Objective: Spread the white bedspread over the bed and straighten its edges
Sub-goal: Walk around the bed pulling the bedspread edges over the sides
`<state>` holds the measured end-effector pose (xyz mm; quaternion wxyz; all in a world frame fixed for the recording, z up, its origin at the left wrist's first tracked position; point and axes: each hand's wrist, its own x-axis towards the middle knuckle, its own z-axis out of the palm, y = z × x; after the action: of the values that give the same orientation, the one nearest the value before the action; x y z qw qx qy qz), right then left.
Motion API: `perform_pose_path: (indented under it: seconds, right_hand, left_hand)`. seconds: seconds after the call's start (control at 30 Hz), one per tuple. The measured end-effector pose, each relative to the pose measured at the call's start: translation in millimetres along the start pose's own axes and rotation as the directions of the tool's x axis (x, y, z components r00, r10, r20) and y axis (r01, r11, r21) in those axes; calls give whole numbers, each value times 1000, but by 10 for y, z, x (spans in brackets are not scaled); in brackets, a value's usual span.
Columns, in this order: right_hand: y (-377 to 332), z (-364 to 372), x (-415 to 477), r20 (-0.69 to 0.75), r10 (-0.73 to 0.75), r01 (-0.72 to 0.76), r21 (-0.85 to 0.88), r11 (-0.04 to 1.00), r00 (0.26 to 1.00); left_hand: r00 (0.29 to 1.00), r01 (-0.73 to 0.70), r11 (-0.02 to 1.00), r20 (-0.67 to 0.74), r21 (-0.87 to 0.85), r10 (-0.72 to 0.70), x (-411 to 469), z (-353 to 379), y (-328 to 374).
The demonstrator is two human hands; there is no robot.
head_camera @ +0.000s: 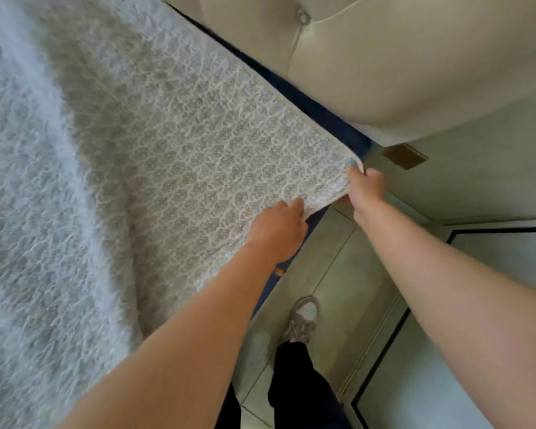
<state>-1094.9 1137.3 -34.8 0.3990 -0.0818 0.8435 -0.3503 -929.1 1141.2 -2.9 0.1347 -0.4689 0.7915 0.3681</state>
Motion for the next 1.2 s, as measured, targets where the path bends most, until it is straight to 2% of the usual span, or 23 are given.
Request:
perform_pose_path:
  seconds: [0.23,0.33,0.4,0.5,0.57,0.63,0.73,0.77,0.83,0.9,0.97,1.1,1.2]
  right_hand:
    - [-285,-408,503,36,-6,4,51,999,999]
    - [-226,-418,569,91,28,-40,123,992,995]
    - [-142,-405,616,107,7,-17,92,996,994]
    - [-98,-477,669,-54,-110,108,-33,994,992]
    - [-21,-513,716,-118,-134,122,-98,988,984]
    - [72,-501,729,-115,-76,60,-133,989,990]
    - [110,-421,639,-48,75,-78,-63,995,996]
    - [103,-409,566,-15,102,-102,-41,994,995]
    - [76,-367,347,84,109,-109,-4,994,991]
    - [118,-288,71,202,97,-100,6,995,975]
    - [279,-194,-169,267,95,-104,19,994,959]
    - [541,17,-798,310,140,-132,-47,990,940]
    - [743,143,-1261,324,180,-136,-154,979,929]
  left_hand:
    - [999,12,999,-35,-51,-14,484,36,610]
    - [999,15,999,-47,-49,-17,693,30,776]
    - [999,17,1000,-28,-15,-17,785,50,819]
    - [1000,2,1000,0,18,-2,803,77,803]
    - [999,-17,1000,29,17,16,761,100,772]
    - [999,-12,1000,40,-17,13,703,136,737]
    - [997,-53,994,48,-98,58,522,268,643]
    - [996,-85,990,10,-111,87,419,332,606]
    - [981,-126,990,-157,-70,114,137,453,481]
    - [951,-59,998,-305,-26,48,-205,591,258]
    - [931,61,997,-358,-37,-70,-565,741,-7]
    - [905,220,971,-352,-99,-240,-1258,1019,-475]
    - [890,316,937,-296,-151,-348,-1680,1193,-715]
